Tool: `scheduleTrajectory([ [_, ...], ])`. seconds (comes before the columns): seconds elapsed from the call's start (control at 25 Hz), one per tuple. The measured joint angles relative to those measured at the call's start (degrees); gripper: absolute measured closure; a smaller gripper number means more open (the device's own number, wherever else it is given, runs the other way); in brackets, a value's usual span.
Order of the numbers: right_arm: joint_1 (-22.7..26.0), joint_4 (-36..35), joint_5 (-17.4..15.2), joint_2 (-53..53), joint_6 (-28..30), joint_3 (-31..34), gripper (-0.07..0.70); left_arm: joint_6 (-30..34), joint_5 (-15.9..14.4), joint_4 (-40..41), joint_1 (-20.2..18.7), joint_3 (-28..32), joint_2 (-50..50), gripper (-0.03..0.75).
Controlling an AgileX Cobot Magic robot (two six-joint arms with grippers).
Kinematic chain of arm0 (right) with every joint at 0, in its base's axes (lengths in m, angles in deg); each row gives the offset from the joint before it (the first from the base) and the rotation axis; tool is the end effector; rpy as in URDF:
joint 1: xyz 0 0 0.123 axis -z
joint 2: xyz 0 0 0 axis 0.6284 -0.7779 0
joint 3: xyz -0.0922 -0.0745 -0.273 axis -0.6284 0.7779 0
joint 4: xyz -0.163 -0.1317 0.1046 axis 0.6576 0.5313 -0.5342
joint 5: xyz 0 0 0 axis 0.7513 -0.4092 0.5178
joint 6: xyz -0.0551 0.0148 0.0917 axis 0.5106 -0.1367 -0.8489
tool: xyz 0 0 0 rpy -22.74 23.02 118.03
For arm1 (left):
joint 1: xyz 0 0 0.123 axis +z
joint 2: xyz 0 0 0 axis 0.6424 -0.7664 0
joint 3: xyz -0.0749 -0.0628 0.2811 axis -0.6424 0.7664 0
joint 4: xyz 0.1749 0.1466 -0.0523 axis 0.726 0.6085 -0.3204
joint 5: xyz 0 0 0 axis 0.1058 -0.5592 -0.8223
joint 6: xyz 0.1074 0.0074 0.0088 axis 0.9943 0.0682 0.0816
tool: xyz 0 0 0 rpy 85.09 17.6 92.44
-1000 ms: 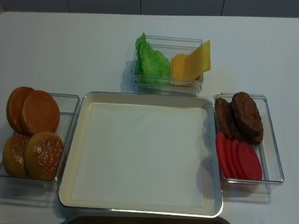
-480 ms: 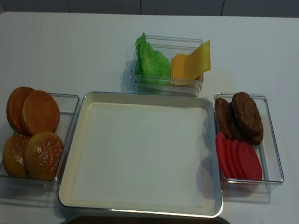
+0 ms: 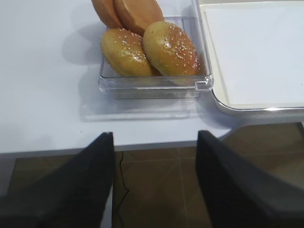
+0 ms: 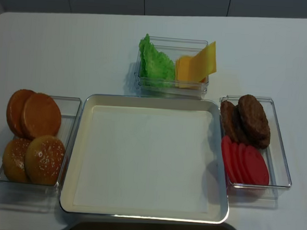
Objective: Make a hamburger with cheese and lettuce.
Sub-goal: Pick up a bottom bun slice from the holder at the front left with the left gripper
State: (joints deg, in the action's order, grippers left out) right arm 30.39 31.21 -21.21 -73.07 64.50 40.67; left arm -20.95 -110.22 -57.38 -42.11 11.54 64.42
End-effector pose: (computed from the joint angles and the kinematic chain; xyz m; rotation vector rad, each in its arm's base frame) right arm -0.0252 0.0075 0.2507 -0.2648 2.1025 0.1735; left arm -0.0262 0.0059 0.2470 -0.0451 2.1544 -0.0035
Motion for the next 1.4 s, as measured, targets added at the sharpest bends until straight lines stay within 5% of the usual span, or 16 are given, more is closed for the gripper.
scheduleTrajectory([
  [0.24, 0.0, 0.0, 0.0, 0.0, 0.0, 0.0, 0.157, 0.0, -0.1, 0.0, 0.0, 0.0, 0.0, 0.308],
  [0.52, 0.0, 0.0, 0.0, 0.0, 0.1, 0.0, 0.157, 0.1, -4.1, 0.0, 0.0, -4.1, -2.4, 0.308],
  [1.4, 0.0, 0.0, 0.0, 0.0, 0.1, 0.0, 0.157, 0.1, -5.2, 0.1, 0.0, -28.8, -42.1, 0.308],
])
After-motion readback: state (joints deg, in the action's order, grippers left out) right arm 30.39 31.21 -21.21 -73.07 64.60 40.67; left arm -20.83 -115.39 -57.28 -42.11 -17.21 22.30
